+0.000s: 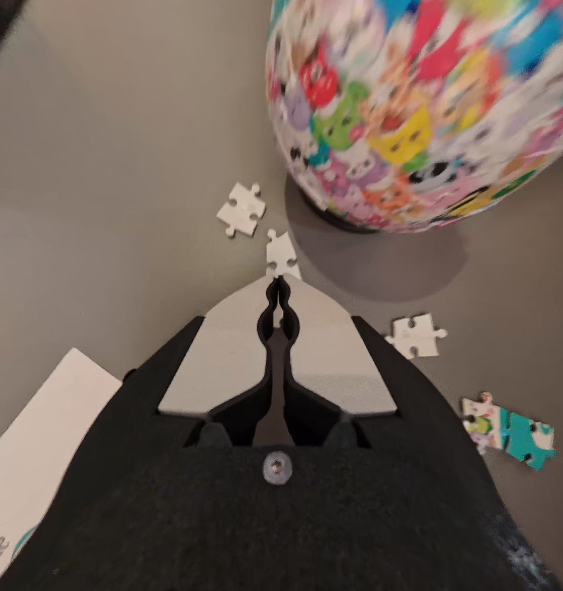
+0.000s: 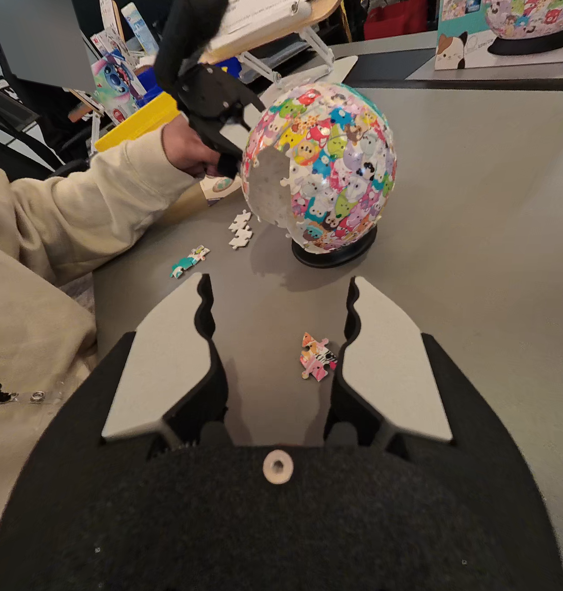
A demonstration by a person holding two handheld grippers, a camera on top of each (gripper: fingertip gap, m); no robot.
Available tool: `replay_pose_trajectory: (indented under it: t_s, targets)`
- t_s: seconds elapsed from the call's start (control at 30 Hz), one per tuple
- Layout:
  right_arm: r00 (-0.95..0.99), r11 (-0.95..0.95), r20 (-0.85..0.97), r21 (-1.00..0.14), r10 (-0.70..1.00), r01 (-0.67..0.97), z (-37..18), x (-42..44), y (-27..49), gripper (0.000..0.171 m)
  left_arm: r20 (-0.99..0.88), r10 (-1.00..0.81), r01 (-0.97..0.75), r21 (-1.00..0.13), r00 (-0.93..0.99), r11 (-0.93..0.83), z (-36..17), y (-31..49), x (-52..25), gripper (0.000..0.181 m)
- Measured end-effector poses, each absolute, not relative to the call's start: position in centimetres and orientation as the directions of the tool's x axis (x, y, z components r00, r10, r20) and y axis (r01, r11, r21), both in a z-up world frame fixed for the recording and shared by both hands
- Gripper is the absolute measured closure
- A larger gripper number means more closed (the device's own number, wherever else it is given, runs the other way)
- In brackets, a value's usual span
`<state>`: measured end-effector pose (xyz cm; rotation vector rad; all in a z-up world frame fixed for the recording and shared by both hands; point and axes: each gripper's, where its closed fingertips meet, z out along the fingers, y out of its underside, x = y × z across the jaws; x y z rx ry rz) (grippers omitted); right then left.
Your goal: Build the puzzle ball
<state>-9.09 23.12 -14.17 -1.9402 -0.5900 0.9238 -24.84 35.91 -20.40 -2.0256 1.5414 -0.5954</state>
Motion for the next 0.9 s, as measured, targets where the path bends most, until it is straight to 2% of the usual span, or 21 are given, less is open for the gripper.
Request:
replay_pose_trajectory:
  t_s: [0.07,0.3,0.43,0.6,0.77,0.9]
  targets:
    - [0.605,-0.501,-0.373,-0.864,0.703,0.049,-14.2,-9.1,23.1,0.091,0.011,-0.968,-0.793,-0.572,0.25,-0.211,-22.3,35.9,-25.5,0.181]
    - [0.6,-0.494,-0.367,-0.868,0.711,0.054,-13.6,-8.6,23.0,0.093,0.007,-0.971,-0.802,-0.563,0.238,-0.2,-22.5,35.6,-25.3,0.181]
    - [0.601,-0.492,-0.371,-0.87,0.708,0.043,-13.1,-8.1,23.3,0.094,0.039,-0.97,-0.749,-0.628,0.241,-0.212,-20.4,35.9,-24.4,0.181]
    - [0.608,-0.503,-0.384,-0.864,0.695,0.029,-13.0,-7.6,23.5,0.096,0.047,-0.981,-0.806,-0.563,0.191,-0.184,-22.4,35.3,-24.4,0.179]
    - [0.619,-0.519,-0.393,-0.855,0.68,0.027,-13.3,-7.3,23.6,0.096,0.07,-0.98,-0.798,-0.572,0.184,-0.191,-22.5,35.4,-24.3,0.181]
    - [0.626,-0.52,-0.391,-0.854,0.675,0.027,-12.9,-7.0,24.0,0.096,0.126,-0.974,-0.669,-0.71,0.186,-0.22,-18.7,37.6,-22.5,0.181]
